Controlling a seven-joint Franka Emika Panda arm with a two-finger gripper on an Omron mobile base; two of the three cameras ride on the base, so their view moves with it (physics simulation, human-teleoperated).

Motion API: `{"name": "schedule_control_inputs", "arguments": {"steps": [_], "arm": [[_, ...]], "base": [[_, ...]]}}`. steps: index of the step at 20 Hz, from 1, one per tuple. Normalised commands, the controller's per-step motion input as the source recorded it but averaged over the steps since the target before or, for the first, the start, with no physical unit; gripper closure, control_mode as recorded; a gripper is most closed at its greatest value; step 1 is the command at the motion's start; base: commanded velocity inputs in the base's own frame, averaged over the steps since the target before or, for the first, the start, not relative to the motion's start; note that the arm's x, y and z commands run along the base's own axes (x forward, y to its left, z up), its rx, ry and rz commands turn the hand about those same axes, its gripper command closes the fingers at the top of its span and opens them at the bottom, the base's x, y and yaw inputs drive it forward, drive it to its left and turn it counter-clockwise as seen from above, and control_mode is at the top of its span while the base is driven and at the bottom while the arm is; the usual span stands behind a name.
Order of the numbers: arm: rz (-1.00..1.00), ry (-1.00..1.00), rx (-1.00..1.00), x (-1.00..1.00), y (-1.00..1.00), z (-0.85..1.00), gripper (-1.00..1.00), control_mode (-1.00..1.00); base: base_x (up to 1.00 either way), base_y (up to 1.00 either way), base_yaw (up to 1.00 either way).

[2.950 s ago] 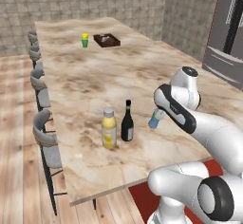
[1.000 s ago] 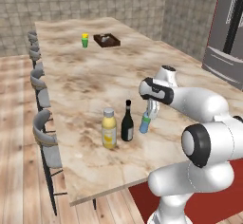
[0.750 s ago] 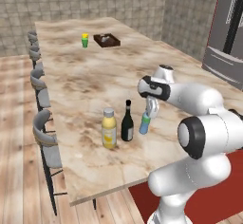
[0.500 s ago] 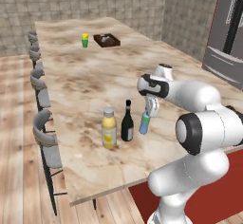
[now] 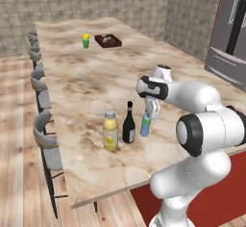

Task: Place the drinks on the dining counter in a tight cluster.

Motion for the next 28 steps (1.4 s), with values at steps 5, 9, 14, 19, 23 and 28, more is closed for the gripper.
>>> {"name": "schedule_control_inputs", "arguments": {"steps": [5,9,14,19,23,28], "arm": [[0.04,0.00,-0.06,0.00,0.01,0.00,1.00,-1.00],[0.04,0.00,-0.05,0.00,0.00,0.00,1.00,-1.00],[0.05,0.00,0.00,0.00,0.00,0.00,1.00,-1.00],[0.02,0.00,0.00,0.14,0.02,-0.02,1.00,-1.00],[0.02,0.00,0.00,0.03,0.04,-0.22,1.00,-1.00],[0.02,0.00,0.00,0.00,0.00,-0.05,1.00,-1.00]], "base": [[0.00,0.00,0.00],[0.00,0.00,0.00],[0.00,0.00,0.00],[0.00,0.00,0.00],[0.00,0.00,0.00],[0.00,0.00,0.00]]}}
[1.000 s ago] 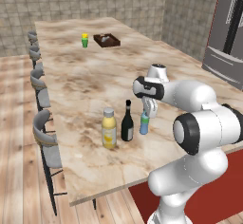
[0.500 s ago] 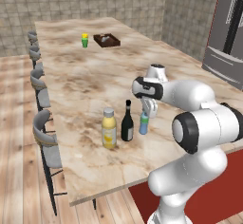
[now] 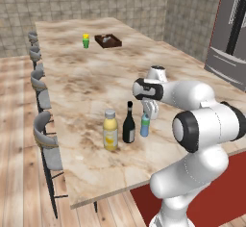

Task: Place the drinks on the dining counter in a tight cluster.

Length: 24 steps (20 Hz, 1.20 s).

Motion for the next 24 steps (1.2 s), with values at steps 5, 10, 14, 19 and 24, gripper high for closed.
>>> {"name": "schedule_control_inputs", "arguments": {"steps": [5,10,14,19,24], "arm": [[0.00,0.00,0.00,0.00,0.00,0.00,1.00,-1.00],[0.00,0.00,0.00,0.00,0.00,0.00,-1.00,-1.00],[0.00,0.00,0.00,0.00,0.00,0.00,-1.00,-1.00],[0.00,0.00,0.00,0.00,0.00,0.00,-1.00,-1.00],[0.00,0.00,0.00,0.00,-0.01,0.13,-1.00,-1.00]], "base": [[0.00,0.00,0.00],[0.00,0.00,0.00],[0.00,0.00,0.00],[0.00,0.00,0.00],[0.00,0.00,0.00]]}}
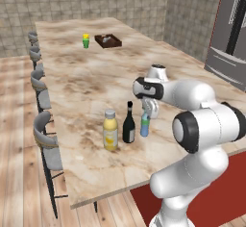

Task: Place the drinks on the dining counter in a tight cluster.

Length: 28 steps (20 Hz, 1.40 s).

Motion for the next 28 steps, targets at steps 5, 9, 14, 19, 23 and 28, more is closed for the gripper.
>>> {"name": "schedule_control_inputs", "arguments": {"steps": [5,9,14,19,23,28], "arm": [[-0.02,-0.02,0.00,0.00,0.00,0.49,-1.00,-1.00],[-0.10,-0.01,0.00,-0.04,-0.12,0.46,-1.00,-1.00],[-0.23,-0.02,0.02,-0.28,-0.40,0.31,-1.00,-1.00],[-0.36,-0.05,0.09,-0.54,-0.41,0.15,-1.00,-1.00],[-0.46,-0.07,0.12,-0.72,-0.35,0.07,-1.00,-1.00],[-0.46,-0.02,0.09,-0.89,-0.31,0.14,-1.00,-1.00]], "base": [[0.00,0.00,0.00],[0.00,0.00,0.00],[0.00,0.00,0.00],[0.00,0.00,0.00],[0.00,0.00,0.00],[0.00,0.00,0.00]]}}
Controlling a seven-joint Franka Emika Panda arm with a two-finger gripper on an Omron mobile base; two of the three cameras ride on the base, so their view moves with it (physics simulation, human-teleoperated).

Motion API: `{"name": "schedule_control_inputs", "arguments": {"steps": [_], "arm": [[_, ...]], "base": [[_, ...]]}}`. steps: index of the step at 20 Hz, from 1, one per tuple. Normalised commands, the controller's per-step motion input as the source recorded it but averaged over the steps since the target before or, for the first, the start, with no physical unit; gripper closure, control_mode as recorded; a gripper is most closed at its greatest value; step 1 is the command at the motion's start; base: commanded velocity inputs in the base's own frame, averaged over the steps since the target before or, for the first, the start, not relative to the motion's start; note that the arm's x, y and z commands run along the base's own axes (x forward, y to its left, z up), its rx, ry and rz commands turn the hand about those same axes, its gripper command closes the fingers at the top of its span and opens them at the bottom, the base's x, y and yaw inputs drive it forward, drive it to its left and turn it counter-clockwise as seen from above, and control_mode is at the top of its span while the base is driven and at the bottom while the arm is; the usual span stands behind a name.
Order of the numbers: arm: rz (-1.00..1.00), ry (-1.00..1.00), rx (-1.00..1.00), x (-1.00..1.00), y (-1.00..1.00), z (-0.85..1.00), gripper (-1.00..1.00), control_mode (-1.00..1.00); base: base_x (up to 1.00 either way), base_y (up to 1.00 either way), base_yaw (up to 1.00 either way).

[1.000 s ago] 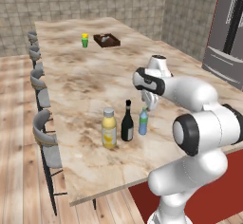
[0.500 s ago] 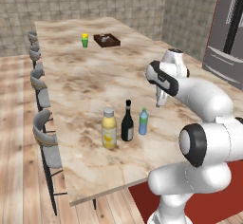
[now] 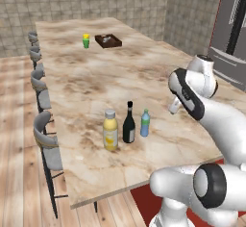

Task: Place the drinks on the dining counter in a tight cluster.

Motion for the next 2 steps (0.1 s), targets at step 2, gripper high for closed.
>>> {"name": "schedule_control_inputs", "arguments": {"steps": [2], "arm": [[-0.42,0.00,0.04,-0.83,-0.33,0.36,-1.00,-1.00]], "base": [[0.00,0.00,0.00]]}}
